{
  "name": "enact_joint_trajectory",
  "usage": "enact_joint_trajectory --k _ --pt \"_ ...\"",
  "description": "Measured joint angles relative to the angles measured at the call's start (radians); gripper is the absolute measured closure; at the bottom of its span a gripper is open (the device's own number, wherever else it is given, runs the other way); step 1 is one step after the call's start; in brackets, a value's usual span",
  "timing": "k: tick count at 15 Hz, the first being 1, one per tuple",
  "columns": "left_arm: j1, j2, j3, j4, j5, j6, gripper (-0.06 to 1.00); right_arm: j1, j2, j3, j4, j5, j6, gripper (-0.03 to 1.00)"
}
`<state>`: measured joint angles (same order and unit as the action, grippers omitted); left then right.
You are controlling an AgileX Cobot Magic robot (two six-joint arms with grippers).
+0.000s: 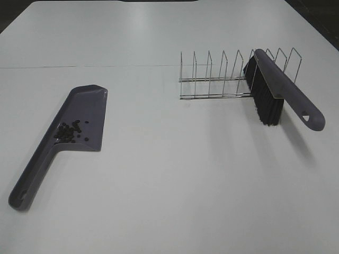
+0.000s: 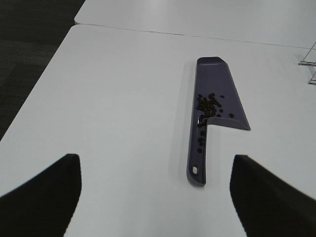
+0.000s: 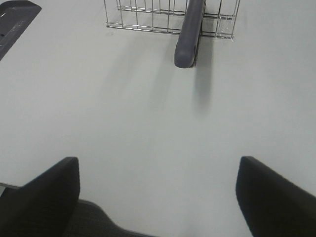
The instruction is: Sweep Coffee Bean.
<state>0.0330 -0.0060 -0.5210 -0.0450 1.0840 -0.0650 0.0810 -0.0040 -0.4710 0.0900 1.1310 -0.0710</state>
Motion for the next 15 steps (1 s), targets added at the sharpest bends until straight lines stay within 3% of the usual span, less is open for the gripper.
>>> enact_joint_trajectory --k 15 --pt "0.0 -0.001 0.0 0.0 0.0 0.006 0.19 0.0 0.0 0.0 0.003 0.0 0.0 0.21"
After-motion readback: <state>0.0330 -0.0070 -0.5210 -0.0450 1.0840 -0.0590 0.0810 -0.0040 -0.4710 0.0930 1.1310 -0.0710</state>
